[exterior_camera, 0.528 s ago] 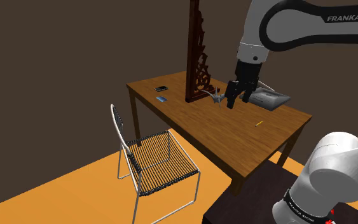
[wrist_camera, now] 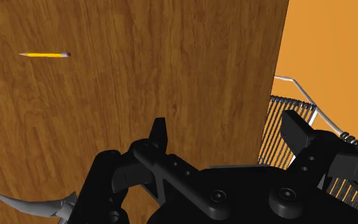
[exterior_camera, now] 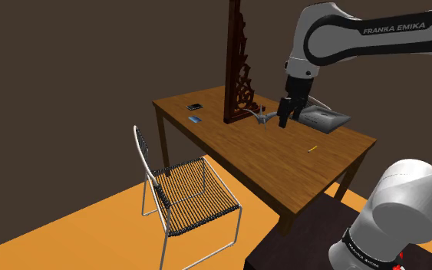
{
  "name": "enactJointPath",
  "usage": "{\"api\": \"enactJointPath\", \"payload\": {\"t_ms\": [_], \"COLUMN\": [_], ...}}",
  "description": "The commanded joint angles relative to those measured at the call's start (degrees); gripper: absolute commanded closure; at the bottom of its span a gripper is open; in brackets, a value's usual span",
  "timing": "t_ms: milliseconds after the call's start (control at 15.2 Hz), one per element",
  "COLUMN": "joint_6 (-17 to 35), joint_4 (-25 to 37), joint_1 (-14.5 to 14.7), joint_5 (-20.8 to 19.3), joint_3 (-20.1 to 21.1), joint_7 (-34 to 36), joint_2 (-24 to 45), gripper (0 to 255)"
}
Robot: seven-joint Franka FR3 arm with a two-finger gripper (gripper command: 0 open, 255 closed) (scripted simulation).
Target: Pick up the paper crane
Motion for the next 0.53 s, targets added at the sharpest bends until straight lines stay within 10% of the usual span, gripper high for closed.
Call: {"api": "enactJointPath", "payload": {"t_ms": [0, 462], "joint_6": [1.37, 6.30], "joint_4": [0.55, 6.64], "joint_1": [-0.26, -0.39], "joint_5": [-1.77, -5.60], "joint_3": [-2.51, -10.55], "joint_7": [-4.64, -19.90], "joint_2": [2.32, 14.24], "gripper": [0, 0]}}
